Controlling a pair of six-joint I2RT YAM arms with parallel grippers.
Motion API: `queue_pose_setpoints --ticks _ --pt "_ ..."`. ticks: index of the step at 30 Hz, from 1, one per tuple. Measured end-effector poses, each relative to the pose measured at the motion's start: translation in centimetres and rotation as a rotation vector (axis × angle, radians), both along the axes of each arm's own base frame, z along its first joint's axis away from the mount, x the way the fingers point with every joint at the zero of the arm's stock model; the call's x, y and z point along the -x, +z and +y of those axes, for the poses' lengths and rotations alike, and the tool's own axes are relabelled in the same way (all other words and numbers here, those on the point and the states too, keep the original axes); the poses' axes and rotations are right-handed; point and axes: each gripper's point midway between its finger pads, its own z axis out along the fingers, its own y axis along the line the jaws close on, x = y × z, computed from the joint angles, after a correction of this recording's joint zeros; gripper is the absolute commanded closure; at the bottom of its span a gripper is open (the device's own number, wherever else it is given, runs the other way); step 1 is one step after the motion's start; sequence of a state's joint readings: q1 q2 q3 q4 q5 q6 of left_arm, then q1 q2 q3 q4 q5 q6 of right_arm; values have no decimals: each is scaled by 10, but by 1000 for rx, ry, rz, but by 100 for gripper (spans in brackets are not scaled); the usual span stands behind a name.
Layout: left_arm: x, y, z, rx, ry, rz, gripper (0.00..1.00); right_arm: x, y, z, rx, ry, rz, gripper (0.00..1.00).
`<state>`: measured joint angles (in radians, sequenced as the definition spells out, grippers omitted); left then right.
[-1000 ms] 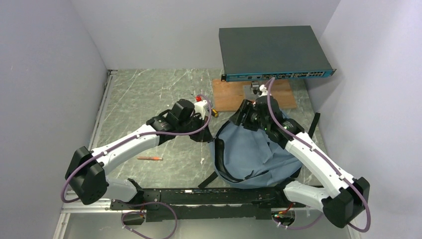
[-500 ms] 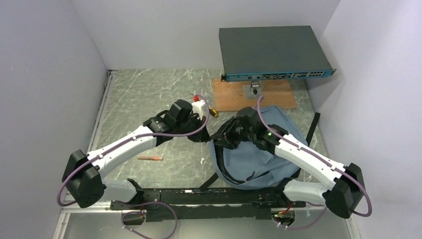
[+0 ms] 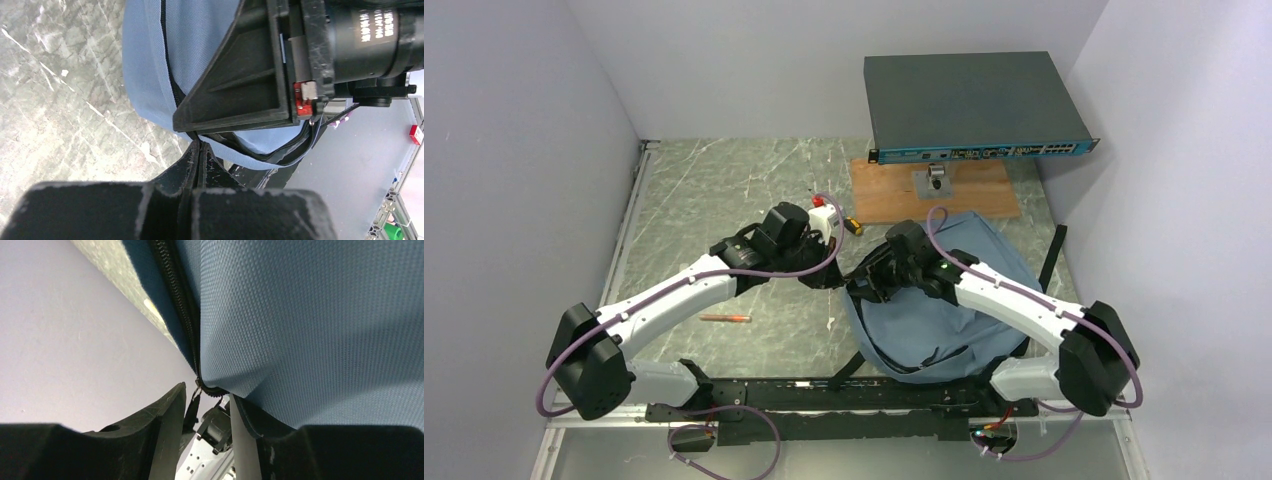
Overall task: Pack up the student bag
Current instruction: Zip the student bag at the center of the board.
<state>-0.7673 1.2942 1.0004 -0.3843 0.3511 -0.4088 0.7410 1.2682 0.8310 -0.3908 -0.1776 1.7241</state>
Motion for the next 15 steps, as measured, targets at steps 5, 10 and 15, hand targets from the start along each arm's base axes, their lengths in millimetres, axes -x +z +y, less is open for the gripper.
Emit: queue_pose_setpoints --ticks 5,10,15 --pt "0 -1 0 -3 -8 -4 99 0 -7 8 -13 13 40 66" --pt "2 -1 1 -7 -29 -11 98 1 -6 11 -24 30 50 69" --pt "3 -3 1 -15 -41 -20 98 3 -3 13 -26 55 38 64"
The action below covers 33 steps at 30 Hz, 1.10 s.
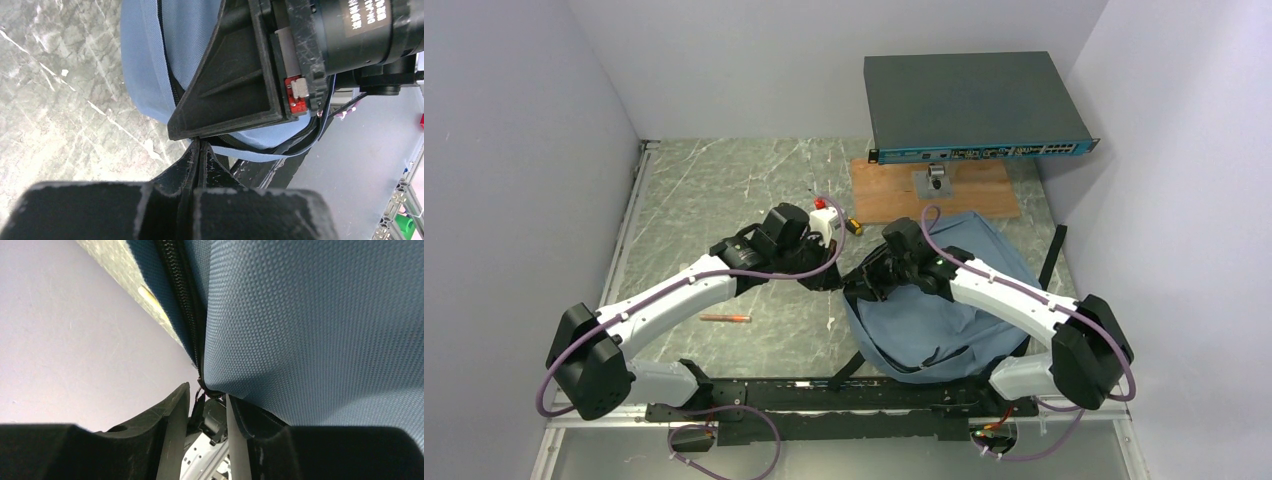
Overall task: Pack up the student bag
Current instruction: Zip the student bag at the center of the board.
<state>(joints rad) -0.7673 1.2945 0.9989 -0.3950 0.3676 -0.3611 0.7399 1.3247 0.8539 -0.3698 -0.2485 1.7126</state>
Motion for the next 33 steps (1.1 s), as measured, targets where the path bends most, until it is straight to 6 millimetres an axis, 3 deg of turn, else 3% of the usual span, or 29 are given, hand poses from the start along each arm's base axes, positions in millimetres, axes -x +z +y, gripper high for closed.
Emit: queue_pose_setpoints --ticks 14,17,19,21,23,29,33 --pt "4 -5 4 -24 -18 5 97 5 13 1 -29 28 -23 70" --pt "5 -4 3 -20 -24 9 94 3 12 4 -37 34 -20 82" --pt "7 -4 2 -15 -31 13 83 3 8 6 -35 45 -17 99" --pt "10 -2 1 -2 -50 23 65 3 4 7 -24 62 -20 100" --pt "16 2 -2 25 -78 35 53 4 0 6 -8 89 -37 100" --pt "30 23 10 124 -73 -12 34 10 -5 3 24 254 -215 100" --pt "16 45 21 204 54 -77 30 17 -11 -3 24 348 -357 100"
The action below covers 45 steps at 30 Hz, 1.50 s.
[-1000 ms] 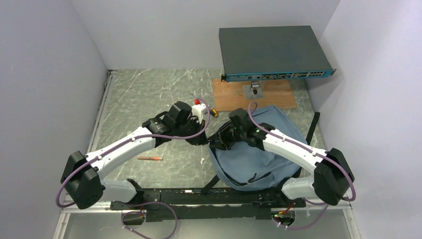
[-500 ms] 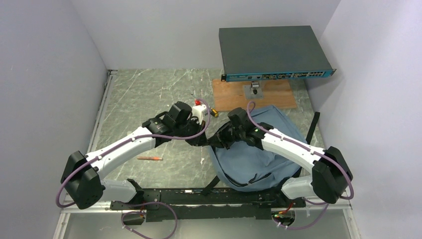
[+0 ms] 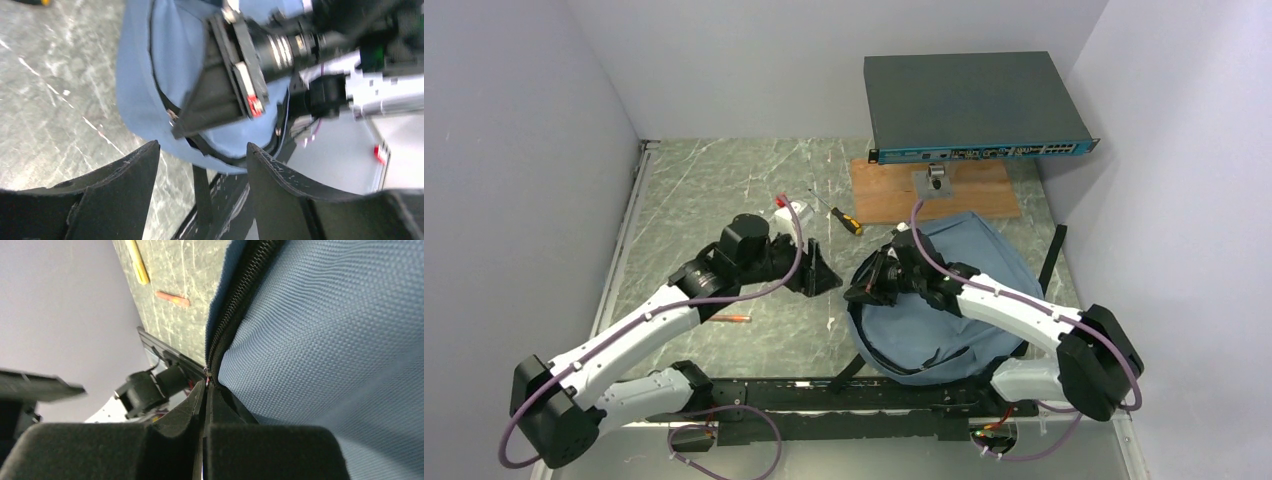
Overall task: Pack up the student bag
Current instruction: Zip the student bag at the center of the board.
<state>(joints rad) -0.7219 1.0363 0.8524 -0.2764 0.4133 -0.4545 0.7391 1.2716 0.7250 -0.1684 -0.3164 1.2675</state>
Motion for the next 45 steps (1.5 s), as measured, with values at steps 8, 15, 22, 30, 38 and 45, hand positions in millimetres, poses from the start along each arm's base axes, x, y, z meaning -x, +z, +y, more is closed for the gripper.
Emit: queue_pose_setpoints --ticks 8,15,22,30,38,45 --pt "-50 -38 -11 -14 228 147 27 0 -2 -7 57 172 -254 100" --pt "-65 -99 -38 -86 206 314 33 -1 5 -12 88 245 -385 100" --pt "-68 -98 -63 -18 112 342 83 -2 4 -14 119 292 -434 100" --pt "-84 -98 -66 -49 49 353 100 -13 8 -11 176 364 -484 100" --pt "-107 -94 -50 -138 -1 319 100 -10 3 3 156 525 -554 100" --pt "-100 -99 -43 -194 -73 325 100 27 -2 -14 93 621 -611 100"
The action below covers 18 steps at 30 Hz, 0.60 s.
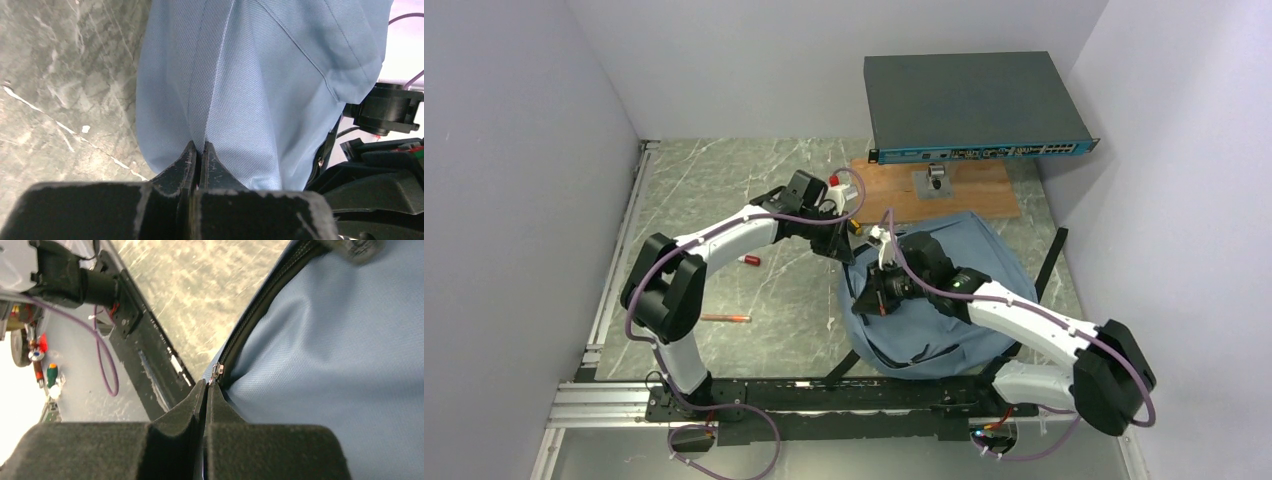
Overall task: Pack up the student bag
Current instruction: Zip the student bag at the center of the board.
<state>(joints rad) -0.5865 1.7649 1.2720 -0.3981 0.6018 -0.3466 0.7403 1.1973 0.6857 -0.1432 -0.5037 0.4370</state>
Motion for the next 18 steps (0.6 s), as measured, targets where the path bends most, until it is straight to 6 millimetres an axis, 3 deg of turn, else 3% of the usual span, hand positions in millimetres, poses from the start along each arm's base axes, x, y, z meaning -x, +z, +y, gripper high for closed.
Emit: queue_pose_setpoints --ticks 12,18 --pt "-14 11 7 -32 -34 -77 100 27 6 -1 -48 110 4 100" --pt "-29 8 10 -83 -31 -106 100 44 -13 0 -25 154 25 100"
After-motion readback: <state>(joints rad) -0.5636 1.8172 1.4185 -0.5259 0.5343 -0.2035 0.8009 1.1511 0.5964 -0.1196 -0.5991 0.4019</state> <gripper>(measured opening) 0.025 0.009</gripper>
